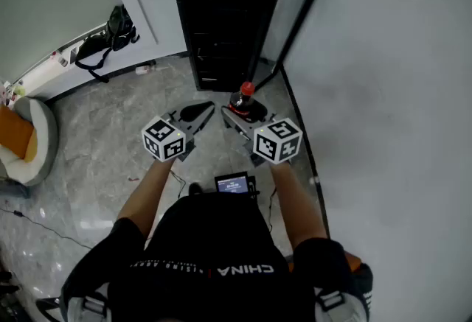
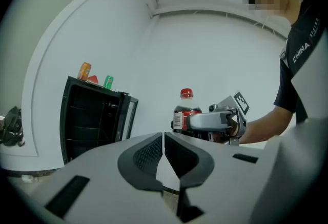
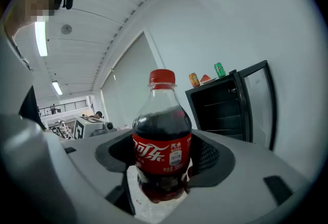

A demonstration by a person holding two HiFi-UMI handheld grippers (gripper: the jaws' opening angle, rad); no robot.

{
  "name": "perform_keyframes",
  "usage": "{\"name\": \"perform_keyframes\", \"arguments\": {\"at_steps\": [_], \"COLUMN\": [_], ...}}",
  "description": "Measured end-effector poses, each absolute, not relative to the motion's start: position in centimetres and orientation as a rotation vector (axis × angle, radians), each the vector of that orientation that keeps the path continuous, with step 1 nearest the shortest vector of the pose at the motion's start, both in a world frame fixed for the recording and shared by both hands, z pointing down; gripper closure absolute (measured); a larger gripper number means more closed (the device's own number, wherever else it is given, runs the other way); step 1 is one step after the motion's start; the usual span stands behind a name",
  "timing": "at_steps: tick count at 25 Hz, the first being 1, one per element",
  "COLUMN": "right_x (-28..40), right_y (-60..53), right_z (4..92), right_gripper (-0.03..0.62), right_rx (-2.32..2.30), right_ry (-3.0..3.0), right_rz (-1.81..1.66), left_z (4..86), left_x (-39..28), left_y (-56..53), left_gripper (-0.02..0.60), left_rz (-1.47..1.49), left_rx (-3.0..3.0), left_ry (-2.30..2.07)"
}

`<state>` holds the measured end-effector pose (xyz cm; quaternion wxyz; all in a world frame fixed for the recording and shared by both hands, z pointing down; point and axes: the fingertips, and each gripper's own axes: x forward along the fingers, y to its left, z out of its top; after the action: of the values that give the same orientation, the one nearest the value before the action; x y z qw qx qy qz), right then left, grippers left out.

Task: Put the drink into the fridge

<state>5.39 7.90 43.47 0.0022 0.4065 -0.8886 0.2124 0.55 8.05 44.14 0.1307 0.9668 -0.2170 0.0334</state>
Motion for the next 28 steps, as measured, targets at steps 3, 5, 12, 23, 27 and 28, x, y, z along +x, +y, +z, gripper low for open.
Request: {"name": "perform_keyframes", "arguments": {"at_steps": [3,5,12,23,27,28], "right_x": [5.3,5.2,5.3,6.3,6.5,6.6], "right_y": [7.8,7.7,7.9,7.6,7.6,7.6], "right_z": [43.8,43.9,44.3,44.8,44.8,44.9], "right_gripper": [0.293,0.293,0.293,0.293,0.293,0.293], "right_rx": [1.274,1.272,1.272,1.3,1.309,1.309], "right_ry": [-2.79,-2.791,-2.776,-2.778,-2.774,-2.774], "right_rz": [0.666,0.668,0.655,0.699,0.721,0.722], "left_z": [44.1,44.0,44.2,45.1,45.3,45.3], "left_x": [0.6,0.5,0.4,1.2,1.2,1.2], "left_y": [8.0,7.9,7.7,7.8,7.9,7.9], "left_gripper": [0.558,0.558,0.558,0.558,0.558,0.558], "left_rz": [0.079,0.063,0.053,0.091,0.122,0.129], "left_rx": [2.82,2.823,2.821,2.823,2.831,2.832], "left_ry": [-0.615,-0.615,-0.642,-0.612,-0.616,-0.616]}}
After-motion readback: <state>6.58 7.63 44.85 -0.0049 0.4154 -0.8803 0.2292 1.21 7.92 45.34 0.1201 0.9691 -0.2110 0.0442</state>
